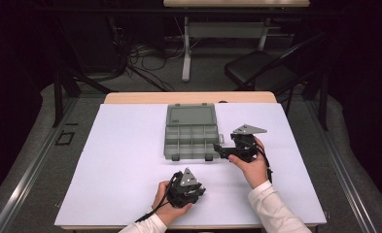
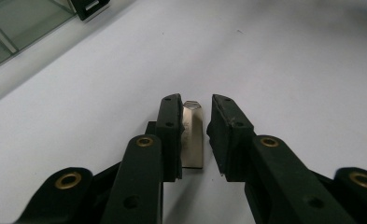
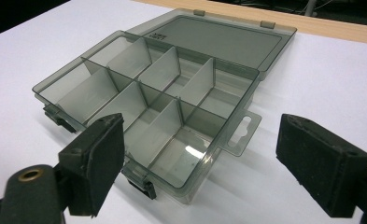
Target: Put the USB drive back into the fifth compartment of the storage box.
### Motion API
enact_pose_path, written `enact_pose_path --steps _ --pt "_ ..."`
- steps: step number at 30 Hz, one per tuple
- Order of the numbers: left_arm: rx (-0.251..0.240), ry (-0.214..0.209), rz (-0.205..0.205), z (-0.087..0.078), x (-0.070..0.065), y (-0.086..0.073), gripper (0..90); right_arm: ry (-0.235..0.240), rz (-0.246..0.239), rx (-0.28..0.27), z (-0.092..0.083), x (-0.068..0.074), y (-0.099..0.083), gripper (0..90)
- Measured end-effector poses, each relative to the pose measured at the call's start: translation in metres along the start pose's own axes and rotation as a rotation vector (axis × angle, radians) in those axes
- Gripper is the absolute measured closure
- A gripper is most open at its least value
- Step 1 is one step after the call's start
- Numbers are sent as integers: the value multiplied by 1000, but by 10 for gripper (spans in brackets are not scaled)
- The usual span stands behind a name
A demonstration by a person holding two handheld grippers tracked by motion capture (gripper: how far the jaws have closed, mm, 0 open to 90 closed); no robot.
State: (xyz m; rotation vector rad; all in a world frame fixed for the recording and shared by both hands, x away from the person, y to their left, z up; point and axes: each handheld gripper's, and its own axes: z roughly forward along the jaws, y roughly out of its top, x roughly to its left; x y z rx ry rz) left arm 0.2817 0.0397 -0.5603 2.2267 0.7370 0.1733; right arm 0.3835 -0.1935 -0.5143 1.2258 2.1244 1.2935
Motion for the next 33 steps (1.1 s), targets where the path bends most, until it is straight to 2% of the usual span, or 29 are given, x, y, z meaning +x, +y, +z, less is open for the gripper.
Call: enact_pose_path --steps 10,15,23,33 --pt "1 6 3 1 1 -1 778 1 10 -4 0 -2 -1 155" --pt "5 16 24 1 -1 -1 787 0 9 -3 1 -2 -1 155" --pt "8 23 34 1 -2 -1 788 -2 6 0 1 -2 -1 155" --pt "-7 1 -2 -2 2 1 789 -3 9 -3 0 -3 -1 156"
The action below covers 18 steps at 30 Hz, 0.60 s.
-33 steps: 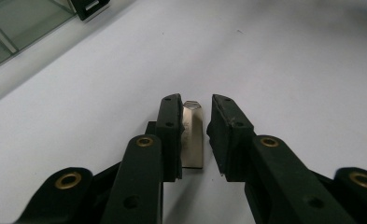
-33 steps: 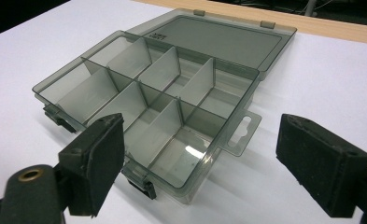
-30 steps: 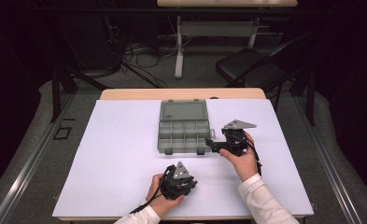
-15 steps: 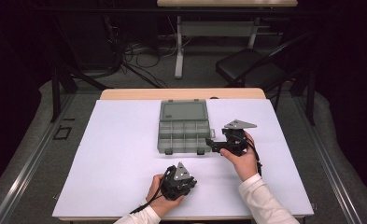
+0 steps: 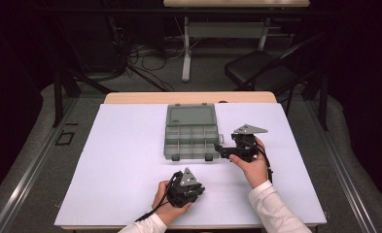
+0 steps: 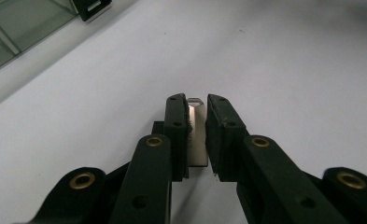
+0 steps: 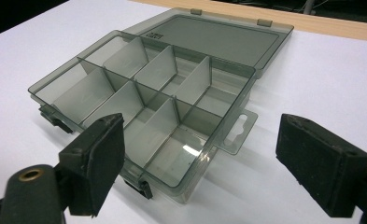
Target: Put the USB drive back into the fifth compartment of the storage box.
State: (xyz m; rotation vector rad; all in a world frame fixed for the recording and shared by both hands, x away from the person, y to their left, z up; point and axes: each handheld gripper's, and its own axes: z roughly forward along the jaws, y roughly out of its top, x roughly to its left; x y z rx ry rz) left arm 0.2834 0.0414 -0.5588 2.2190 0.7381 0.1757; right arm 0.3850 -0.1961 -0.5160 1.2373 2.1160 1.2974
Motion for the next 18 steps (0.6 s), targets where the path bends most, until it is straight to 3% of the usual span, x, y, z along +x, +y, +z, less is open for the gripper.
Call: enact_pose_path --steps 12,18 --pt "-31 -12 -76 -11 18 3 789 0 2 5 1 0 0 155" --pt "-52 4 -104 -14 27 3 789 -1 -1 7 1 0 -1 154"
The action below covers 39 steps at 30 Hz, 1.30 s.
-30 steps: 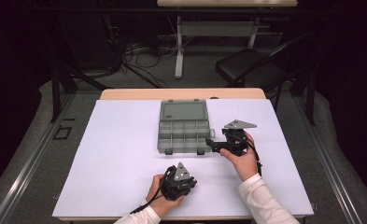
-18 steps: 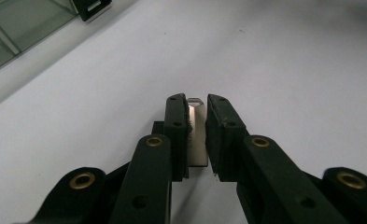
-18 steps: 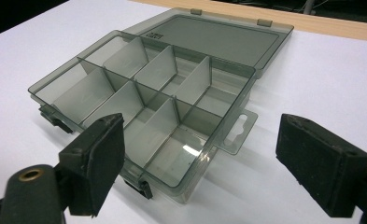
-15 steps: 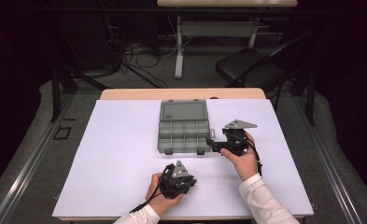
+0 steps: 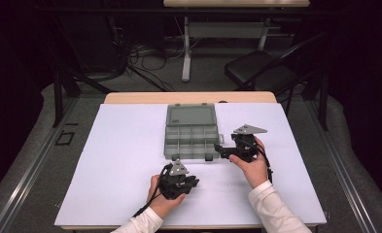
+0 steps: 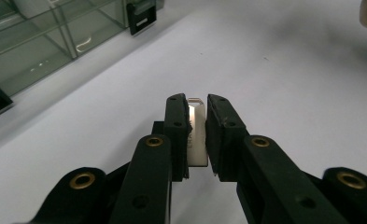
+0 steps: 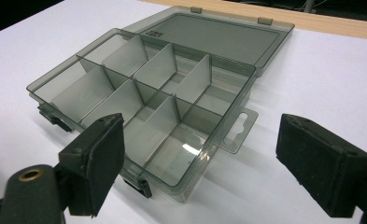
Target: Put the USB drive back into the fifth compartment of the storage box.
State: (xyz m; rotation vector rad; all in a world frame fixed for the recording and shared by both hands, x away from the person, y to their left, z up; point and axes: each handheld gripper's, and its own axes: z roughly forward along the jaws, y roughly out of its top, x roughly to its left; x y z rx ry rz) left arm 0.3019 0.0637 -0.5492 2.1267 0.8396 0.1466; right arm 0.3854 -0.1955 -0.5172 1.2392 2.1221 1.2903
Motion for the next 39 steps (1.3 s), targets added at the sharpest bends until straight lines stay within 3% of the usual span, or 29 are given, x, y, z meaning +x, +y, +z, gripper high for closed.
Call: enact_pose_path --steps 21,23,28,39 --pt "-44 16 -84 -16 30 10 789 0 13 -9 0 -1 0 145" --pt "-50 39 -87 -17 33 12 789 -1 14 -9 0 -1 0 144" --pt "-44 39 -93 -22 42 20 789 -4 17 -7 0 -2 0 142" --pt "-53 80 -67 -34 62 38 789 -4 23 -11 -1 -4 0 142"
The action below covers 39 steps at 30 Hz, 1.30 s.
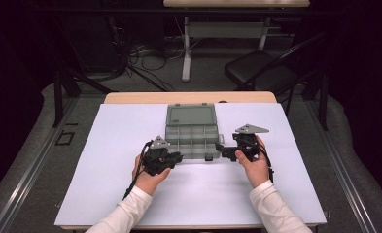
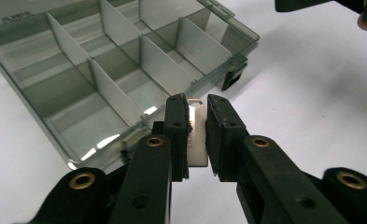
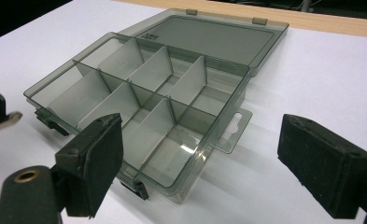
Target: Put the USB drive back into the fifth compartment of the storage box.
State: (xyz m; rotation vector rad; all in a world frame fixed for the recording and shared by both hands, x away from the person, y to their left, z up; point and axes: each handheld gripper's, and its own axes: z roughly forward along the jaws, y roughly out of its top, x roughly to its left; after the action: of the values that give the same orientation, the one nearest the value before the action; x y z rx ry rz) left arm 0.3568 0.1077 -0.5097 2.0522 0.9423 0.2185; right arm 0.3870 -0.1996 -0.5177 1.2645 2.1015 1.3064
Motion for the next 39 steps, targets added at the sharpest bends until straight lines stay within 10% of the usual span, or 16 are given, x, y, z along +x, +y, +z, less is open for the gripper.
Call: enact_pose_path --steps 39 --pt "96 115 -63 34 46 11 788 -2 2 10 1 -1 -1 142"
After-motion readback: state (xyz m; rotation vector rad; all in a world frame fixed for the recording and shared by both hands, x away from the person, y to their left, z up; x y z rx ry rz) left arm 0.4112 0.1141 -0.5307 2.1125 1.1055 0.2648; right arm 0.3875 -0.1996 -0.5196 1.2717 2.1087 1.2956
